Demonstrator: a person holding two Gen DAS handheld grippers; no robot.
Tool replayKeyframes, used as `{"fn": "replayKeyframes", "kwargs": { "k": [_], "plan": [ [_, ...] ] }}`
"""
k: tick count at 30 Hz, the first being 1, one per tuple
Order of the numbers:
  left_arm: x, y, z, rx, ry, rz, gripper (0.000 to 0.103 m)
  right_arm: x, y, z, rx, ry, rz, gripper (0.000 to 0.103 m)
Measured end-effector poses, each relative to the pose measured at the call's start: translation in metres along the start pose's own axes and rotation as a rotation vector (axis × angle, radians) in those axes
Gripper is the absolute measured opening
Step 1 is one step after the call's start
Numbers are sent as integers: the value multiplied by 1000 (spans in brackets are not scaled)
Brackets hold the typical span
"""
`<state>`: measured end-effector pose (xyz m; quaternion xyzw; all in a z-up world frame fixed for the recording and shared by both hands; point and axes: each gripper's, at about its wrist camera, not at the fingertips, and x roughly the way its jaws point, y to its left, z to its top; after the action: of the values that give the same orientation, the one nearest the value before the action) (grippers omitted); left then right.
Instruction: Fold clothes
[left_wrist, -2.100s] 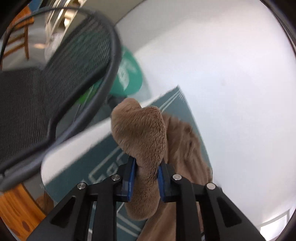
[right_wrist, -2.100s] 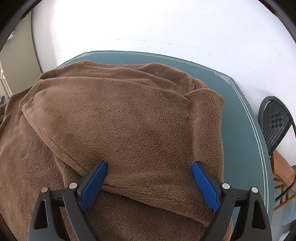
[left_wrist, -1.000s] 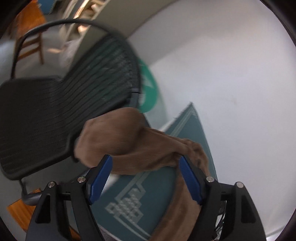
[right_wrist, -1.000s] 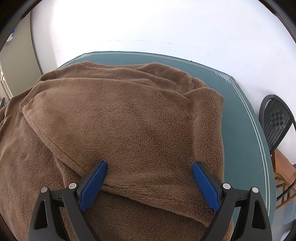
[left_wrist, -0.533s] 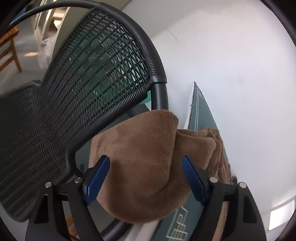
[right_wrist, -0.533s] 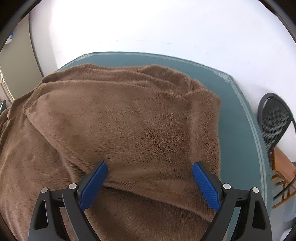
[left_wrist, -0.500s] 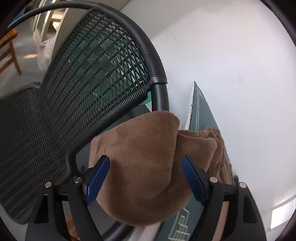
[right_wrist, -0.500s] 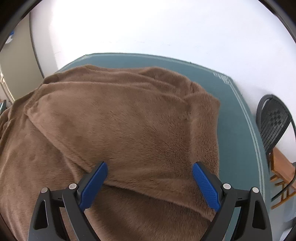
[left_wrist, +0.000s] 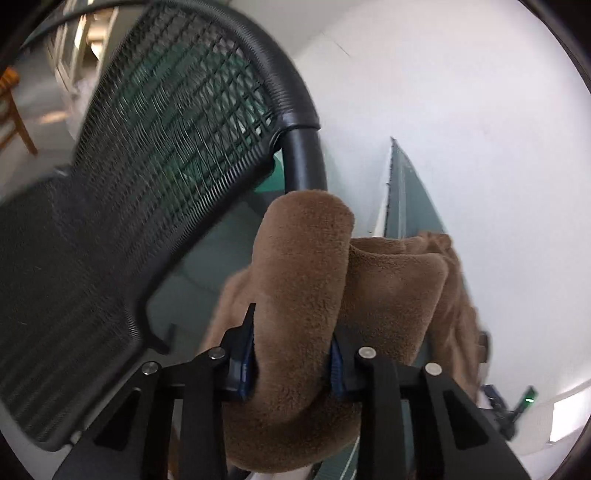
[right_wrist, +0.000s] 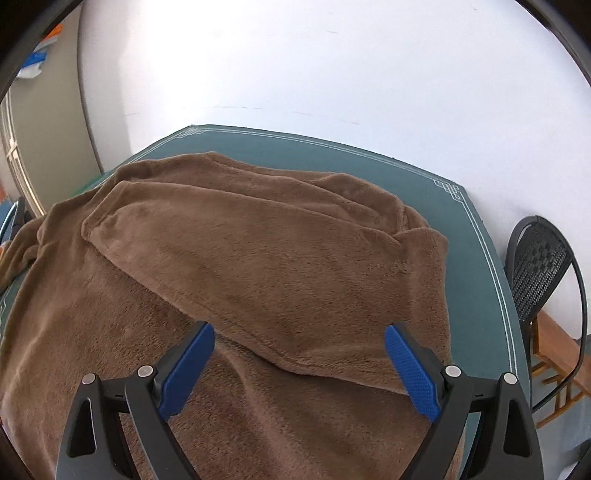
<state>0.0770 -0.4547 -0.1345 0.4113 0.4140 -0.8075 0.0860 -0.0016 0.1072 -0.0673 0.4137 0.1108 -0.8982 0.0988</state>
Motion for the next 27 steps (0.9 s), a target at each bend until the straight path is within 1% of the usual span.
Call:
{"fn": "replayKeyframes", "kwargs": {
  "k": [3, 4, 5, 6, 8, 9, 13, 14, 16, 18, 20, 23, 27],
  "plan": [
    [-11, -10, -4, -10, -45, 65, 35, -4, 1, -4, 7, -11, 7, 95],
    [-18, -15, -5, -10, -70, 79, 32, -6, 2, -6, 10, -13, 8, 95],
    [-27, -20, -5, -8, -98, 90, 23, -6, 1, -8, 12, -13, 7, 95],
    [-34, -23, -4, -7, -118, 92, 18, -6, 1, -10, 13, -13, 6, 95],
    [-46, -34, -4, 5, -145, 84, 17, -5, -1, -15, 21, -11, 7, 95],
    [-50, -41, -4, 17, -155, 89, 15, -4, -2, -18, 28, -10, 10, 95],
    [-63, -57, -5, 38, -190, 99, 13, 0, -11, -26, 86, -15, 34, 95],
    [-65, -60, -4, 28, -203, 94, 13, 0, -14, -28, 101, -17, 40, 95],
    [-68, -67, 0, -31, -253, 93, 12, 0, -19, -32, 129, -23, 53, 95],
    [-80, -81, 6, -54, -298, 63, 12, -3, -24, -36, 147, -33, 70, 95],
    [-91, -102, 14, -44, -347, 39, 12, -4, -28, -40, 162, -41, 81, 95],
    [-105, -146, 23, 9, -407, -7, 12, -3, -32, -46, 188, -45, 110, 95],
    [-104, -225, 22, 153, -439, -50, 12, -1, -39, -54, 233, -51, 147, 95]
  ]
}}
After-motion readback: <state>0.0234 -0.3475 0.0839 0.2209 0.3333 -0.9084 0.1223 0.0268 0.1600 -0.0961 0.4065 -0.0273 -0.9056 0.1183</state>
